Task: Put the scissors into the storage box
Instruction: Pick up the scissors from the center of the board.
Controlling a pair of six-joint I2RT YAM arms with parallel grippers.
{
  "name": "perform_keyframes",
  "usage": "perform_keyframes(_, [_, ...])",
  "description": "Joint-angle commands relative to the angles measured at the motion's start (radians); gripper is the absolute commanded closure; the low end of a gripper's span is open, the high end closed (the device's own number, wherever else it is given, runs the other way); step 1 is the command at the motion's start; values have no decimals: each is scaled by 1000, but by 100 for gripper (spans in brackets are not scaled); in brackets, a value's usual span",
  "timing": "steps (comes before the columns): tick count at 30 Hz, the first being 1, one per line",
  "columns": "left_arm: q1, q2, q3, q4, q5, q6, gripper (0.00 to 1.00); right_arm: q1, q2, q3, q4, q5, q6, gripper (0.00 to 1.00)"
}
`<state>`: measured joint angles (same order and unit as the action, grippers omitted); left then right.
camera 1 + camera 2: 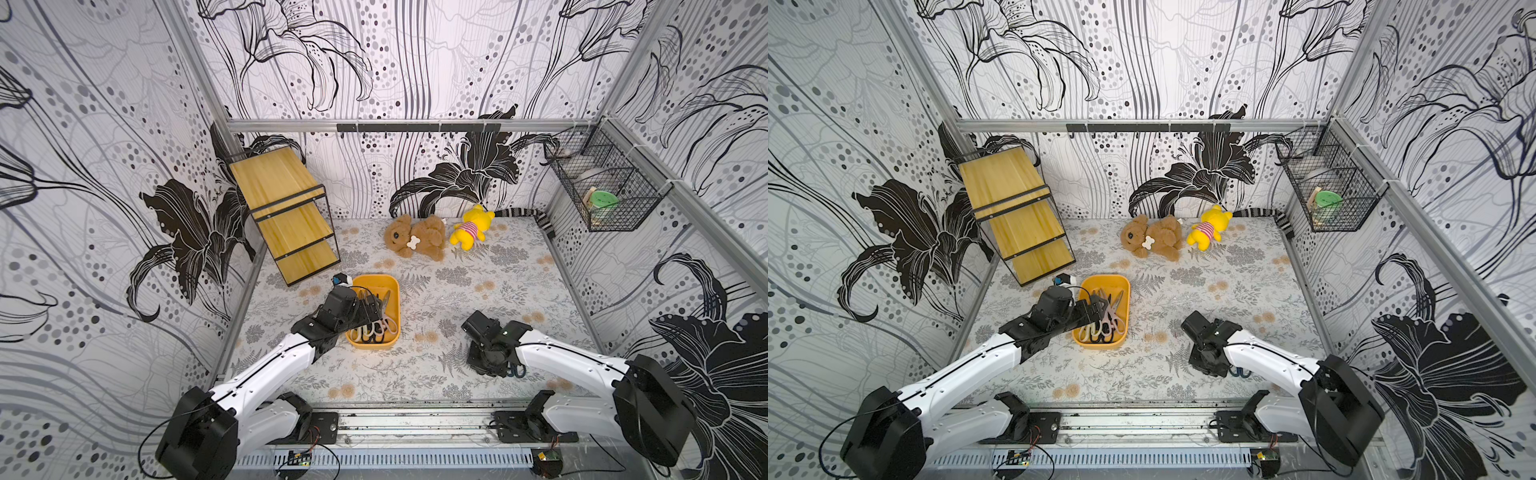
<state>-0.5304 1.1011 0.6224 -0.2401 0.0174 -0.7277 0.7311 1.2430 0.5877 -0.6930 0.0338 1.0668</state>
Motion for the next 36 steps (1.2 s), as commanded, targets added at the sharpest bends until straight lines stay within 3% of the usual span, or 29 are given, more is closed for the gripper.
perform_keyframes(1, [-4,-15,-7,24,-20,12,3,10,14,-20,-38,18,27,76])
perform_keyframes(10, [-4,-21,-6,14,-28,13,3,10,82,-52,58,6,20,80])
perform_keyframes(20, [-5,-28,-10,9,-47,16,3,10,120,-13,71,46,-22,98])
perform_keyframes(29, [23,-55,-18,23,-84,19,3,19,197,293,24,102,-143,100])
perform_keyframes(36, [174,-94,-73,63,14,-5,3,66,392,629,29,127,-242,100])
